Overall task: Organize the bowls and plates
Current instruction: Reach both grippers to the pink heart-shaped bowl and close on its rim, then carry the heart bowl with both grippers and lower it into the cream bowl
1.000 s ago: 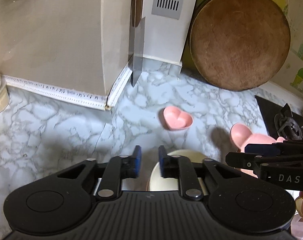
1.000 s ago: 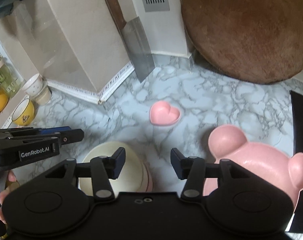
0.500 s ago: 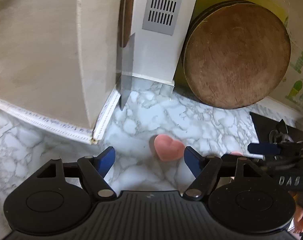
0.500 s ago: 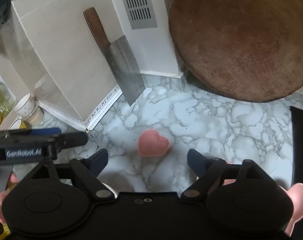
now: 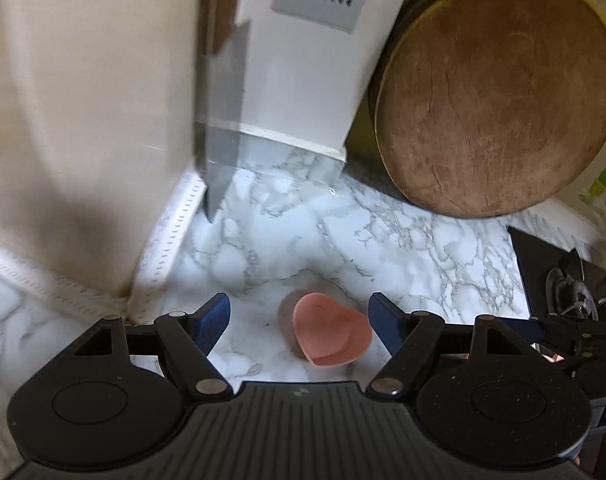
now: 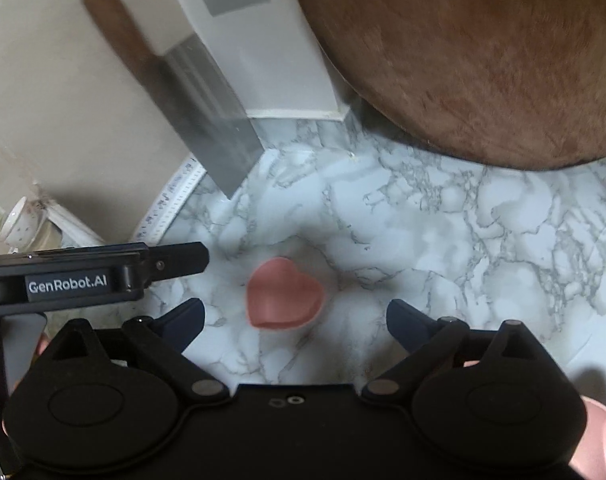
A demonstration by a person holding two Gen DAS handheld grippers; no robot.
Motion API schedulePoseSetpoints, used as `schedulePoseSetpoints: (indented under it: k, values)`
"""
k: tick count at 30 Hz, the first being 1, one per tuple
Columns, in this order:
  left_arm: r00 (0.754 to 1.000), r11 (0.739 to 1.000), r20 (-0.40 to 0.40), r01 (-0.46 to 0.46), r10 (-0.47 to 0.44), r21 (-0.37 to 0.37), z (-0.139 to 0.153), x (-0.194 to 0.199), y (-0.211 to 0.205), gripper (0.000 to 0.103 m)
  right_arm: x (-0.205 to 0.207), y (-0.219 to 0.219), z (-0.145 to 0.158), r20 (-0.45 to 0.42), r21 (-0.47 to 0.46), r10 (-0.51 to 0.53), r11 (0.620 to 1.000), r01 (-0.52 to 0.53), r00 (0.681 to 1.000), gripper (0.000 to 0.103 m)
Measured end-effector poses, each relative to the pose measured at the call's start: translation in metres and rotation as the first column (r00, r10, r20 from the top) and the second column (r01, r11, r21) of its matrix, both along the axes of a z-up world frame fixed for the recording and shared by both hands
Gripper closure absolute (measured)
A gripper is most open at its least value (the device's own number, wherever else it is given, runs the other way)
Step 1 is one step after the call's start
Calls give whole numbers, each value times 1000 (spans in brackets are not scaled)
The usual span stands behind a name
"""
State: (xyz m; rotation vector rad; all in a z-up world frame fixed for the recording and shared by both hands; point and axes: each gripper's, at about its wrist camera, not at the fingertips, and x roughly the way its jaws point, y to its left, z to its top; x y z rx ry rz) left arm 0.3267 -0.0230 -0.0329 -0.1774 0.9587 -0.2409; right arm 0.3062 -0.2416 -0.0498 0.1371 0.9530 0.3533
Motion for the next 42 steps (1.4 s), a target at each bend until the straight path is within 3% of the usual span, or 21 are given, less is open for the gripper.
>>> schedulePoseSetpoints:
  k: [16, 21, 23, 27, 29, 34, 37, 42]
  values:
    - [994, 1000, -113, -1, 3, 23, -60, 46, -17, 28, 35, 10, -45, -87, -25, 45, 999, -47, 995, 22]
    - [992, 999, -125, -1, 5, 34, -72, 48, -16, 29, 41, 13, -54, -107, -27, 55, 998, -58, 993, 37]
    - [992, 1000, -125, 8, -4, 25, -76, 49, -16, 42, 42, 13, -56, -114, -23, 56, 998, -59, 992, 47]
    - [992, 999, -125, 29, -26, 25, -79, 49, -17, 53, 45, 10, -60, -121, -17, 48, 999, -50, 991, 59]
    - [991, 999, -132, 36, -33, 25, -80, 50, -18, 68, 45, 9, -61, -126, -12, 44, 999, -45, 991, 67]
    - [989, 998, -134, 62, -58, 28, -81, 50, -21, 75, 45, 9, -63, -132, -12, 41, 999, -43, 990, 84]
    - [988, 997, -140, 75, -69, 33, -82, 50, -23, 85, 45, 7, -64, -140, -14, 27, 999, -29, 990, 90]
    - [985, 995, -150, 94, -90, 24, -83, 50, -24, 92, 44, 4, -63, -142, -2, 16, 1000, -17, 990, 95]
